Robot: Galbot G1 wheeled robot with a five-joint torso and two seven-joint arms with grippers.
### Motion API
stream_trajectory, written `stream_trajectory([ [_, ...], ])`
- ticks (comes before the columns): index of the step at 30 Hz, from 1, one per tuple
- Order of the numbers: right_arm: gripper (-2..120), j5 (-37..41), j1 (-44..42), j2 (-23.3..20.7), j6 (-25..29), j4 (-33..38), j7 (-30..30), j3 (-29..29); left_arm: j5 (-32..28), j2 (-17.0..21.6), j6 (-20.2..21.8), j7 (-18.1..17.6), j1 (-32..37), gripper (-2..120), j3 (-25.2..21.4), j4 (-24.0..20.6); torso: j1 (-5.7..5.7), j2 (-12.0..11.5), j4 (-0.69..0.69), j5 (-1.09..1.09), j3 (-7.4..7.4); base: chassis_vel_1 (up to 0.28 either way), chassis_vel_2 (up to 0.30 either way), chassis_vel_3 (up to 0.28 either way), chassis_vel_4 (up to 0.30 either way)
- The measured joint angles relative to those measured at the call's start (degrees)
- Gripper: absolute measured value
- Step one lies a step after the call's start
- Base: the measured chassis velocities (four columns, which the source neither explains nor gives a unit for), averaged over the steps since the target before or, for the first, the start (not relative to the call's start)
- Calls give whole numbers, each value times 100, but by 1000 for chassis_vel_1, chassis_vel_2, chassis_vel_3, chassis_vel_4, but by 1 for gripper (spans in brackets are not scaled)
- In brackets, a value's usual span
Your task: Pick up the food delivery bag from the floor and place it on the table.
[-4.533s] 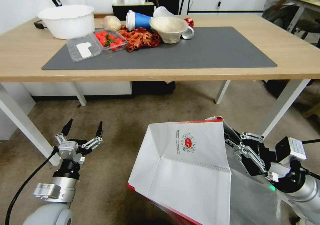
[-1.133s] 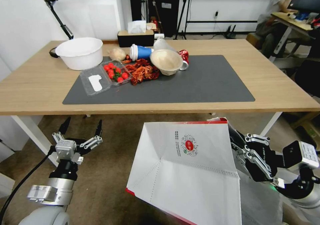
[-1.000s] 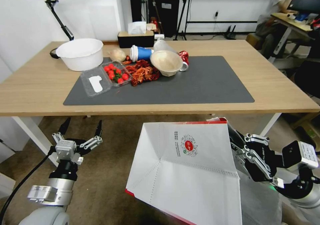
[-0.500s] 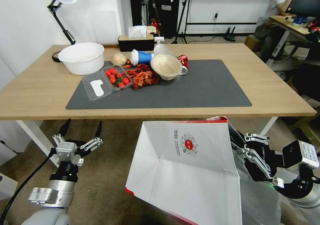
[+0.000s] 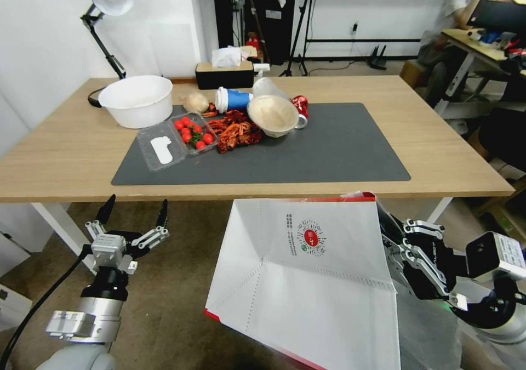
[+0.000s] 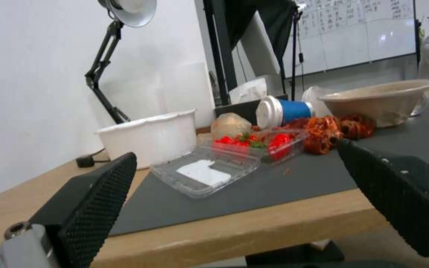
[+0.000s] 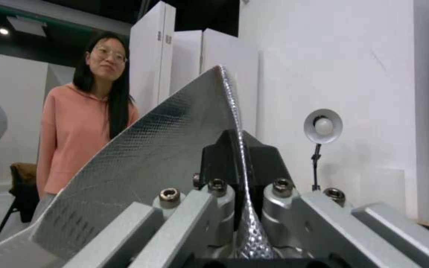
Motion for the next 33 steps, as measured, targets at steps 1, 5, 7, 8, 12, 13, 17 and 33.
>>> stream_trajectory([
  [1,0,-4,0,1,1,-1,-1,-3,0,2,-2,1,0,100,-1,0,7,19,0,0,12,0,0,0,0],
  [5,0,-8,1,-1,1,-4,-4,-6,0,-3,-25,2,4,100,-2,0,43,108,0,0,66,0,0,0,0],
  [7,0,-8,-1,-2,1,-6,-9,-5,0,-13,-58,2,16,100,-1,1,70,171,0,0,100,0,0,0,0],
  [8,0,-8,0,-3,1,-8,-10,-3,-8,-16,-80,2,19,100,3,6,85,203,0,0,118,0,0,0,0],
  [12,0,-10,0,-2,1,-16,-14,-5,-122,-15,-221,127,35,100,23,18,126,303,1,-1,178,0,0,0,0],
  [13,0,-10,0,-2,1,-16,-14,-5,-122,-15,-221,127,35,100,23,18,126,303,1,-1,178,0,0,0,0],
  [17,0,-19,11,-3,1,-34,-18,-25,-131,-11,-251,179,28,100,50,-48,161,392,1,0,231,0,0,0,0],
  [33,0,-31,20,-3,-4,-20,-19,-76,-62,6,-324,102,23,100,32,-7,154,374,0,0,220,0,0,0,0],
])
